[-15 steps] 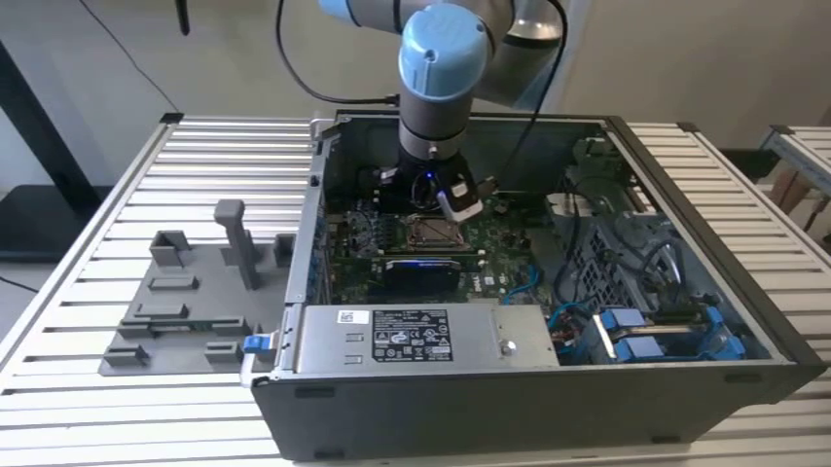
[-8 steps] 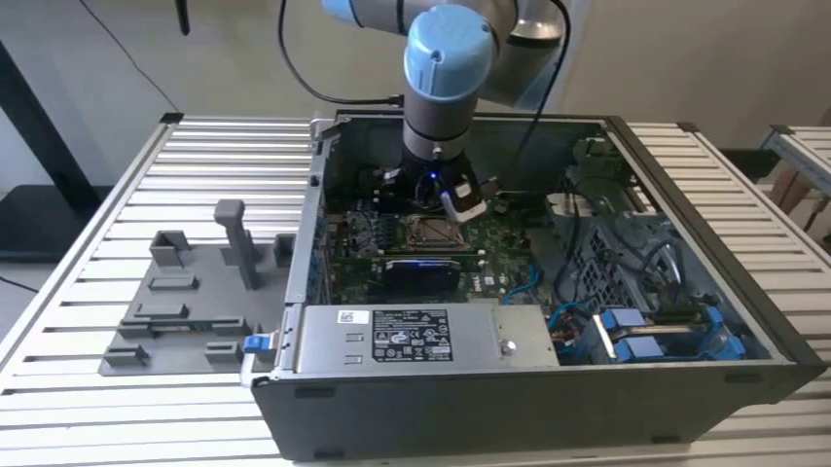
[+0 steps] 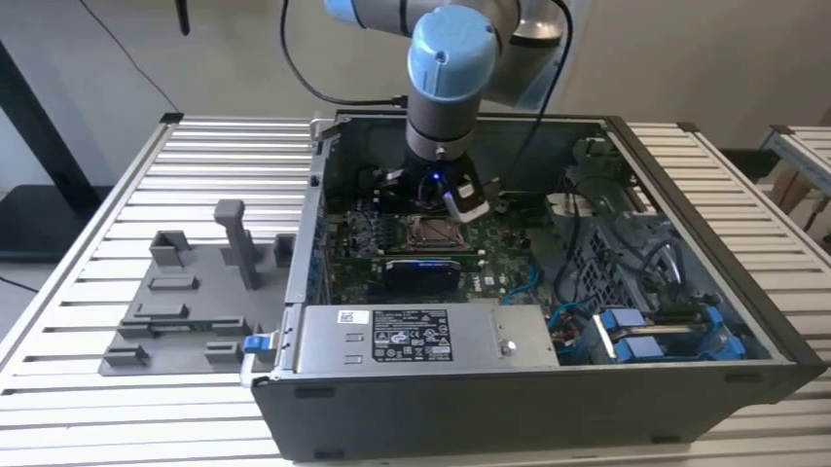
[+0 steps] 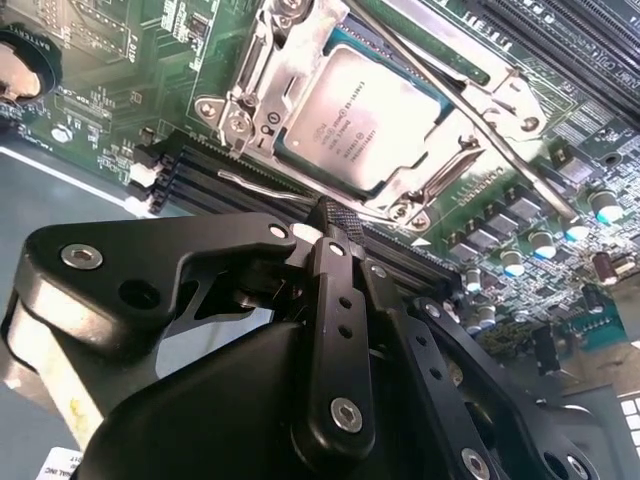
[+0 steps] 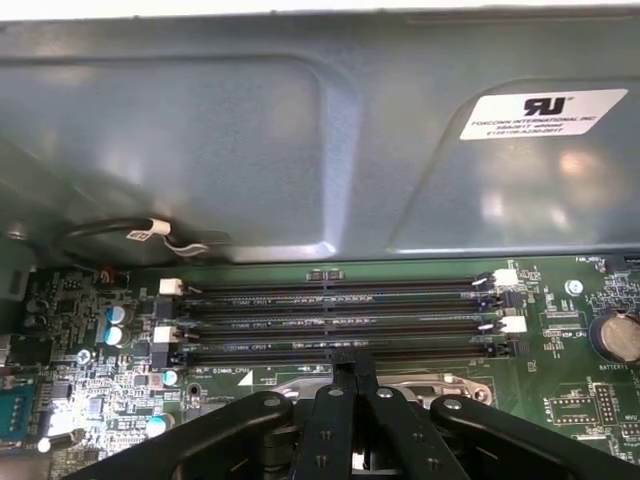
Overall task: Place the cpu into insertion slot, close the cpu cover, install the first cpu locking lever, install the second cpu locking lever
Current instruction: 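Install the first cpu locking lever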
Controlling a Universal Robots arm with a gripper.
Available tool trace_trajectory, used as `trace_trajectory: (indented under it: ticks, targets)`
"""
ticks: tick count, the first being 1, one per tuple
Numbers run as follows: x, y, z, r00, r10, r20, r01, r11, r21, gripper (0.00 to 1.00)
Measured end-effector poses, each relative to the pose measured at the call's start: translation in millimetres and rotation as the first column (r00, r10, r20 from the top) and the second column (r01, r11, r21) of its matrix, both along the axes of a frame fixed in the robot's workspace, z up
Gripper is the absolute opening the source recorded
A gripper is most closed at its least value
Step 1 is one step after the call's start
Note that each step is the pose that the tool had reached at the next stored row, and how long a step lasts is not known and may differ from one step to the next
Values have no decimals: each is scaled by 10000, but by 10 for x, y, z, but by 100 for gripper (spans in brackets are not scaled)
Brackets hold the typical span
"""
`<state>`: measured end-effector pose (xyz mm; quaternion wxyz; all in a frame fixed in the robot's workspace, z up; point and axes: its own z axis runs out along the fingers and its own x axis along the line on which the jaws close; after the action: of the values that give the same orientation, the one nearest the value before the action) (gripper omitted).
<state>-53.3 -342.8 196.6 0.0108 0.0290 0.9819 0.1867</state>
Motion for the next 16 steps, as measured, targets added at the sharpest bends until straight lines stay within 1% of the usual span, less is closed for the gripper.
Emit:
trace_trajectory:
  ticks: [5,16]
  targets:
    - [23,0,-8,10000,1,-5,-1,10000,-12,11]
    - [103,0,-22,10000,7,-39,-7,10000,-35,11]
